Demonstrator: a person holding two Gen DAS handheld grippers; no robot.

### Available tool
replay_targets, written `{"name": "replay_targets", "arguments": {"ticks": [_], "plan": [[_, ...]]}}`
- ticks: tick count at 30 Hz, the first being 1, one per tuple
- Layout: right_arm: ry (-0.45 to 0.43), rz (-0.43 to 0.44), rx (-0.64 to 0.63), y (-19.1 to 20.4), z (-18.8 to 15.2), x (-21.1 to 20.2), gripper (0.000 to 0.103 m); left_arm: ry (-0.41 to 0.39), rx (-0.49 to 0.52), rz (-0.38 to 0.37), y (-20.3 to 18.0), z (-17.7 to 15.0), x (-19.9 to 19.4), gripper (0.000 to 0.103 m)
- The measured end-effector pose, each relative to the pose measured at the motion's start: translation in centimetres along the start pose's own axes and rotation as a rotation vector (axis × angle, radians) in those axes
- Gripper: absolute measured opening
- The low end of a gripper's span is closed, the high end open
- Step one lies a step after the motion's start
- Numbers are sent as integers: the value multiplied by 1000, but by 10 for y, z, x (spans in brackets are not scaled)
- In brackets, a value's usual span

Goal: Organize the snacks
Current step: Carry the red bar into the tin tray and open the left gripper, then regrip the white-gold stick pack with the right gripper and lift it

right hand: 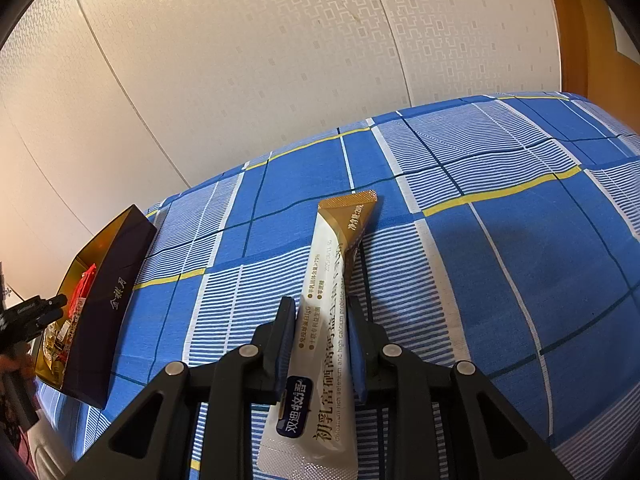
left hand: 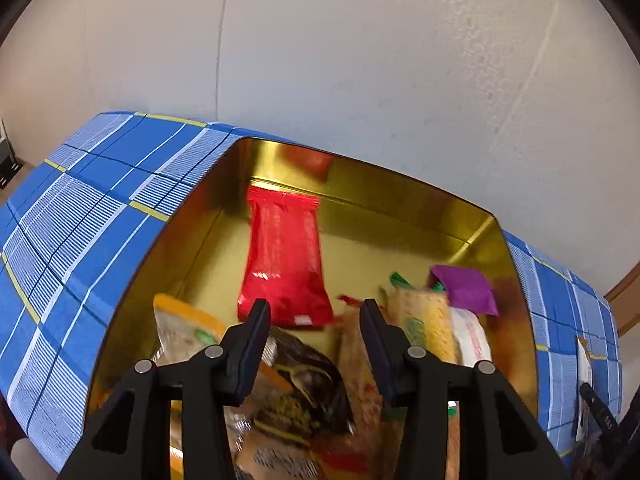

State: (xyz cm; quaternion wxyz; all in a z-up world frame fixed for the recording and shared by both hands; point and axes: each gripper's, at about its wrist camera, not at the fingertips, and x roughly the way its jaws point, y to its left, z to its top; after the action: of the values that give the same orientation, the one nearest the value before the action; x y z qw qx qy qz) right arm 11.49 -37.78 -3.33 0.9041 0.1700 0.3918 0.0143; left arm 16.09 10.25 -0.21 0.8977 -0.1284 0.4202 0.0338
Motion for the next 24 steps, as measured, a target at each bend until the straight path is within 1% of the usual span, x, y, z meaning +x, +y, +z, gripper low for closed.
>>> {"name": "replay_targets", "arguments": {"ticks": [4,7,13,16,20,24], "plan": [[1,1,0,0,0,0,25,-21,23,-20,-9,-12,-12,47],[-1,-2,-7,0,0,-1,25,-22,54,-33,-17,-20,-17,47],[-2,-35,-95,18,-7,-1,25,-60,89,-56,-30,-37,-35,47],[-19,-39,-134,26,-9,-3,25,-86,119,-65,-37,-46,-44,47],[-34,-30,-138,29,-12,-6,25,-109,166,-67,-42,-59,-50,47],[-32,-23,-147,33,-13,-7,25,-109,195,-78,-46,-69,-53,47]]}}
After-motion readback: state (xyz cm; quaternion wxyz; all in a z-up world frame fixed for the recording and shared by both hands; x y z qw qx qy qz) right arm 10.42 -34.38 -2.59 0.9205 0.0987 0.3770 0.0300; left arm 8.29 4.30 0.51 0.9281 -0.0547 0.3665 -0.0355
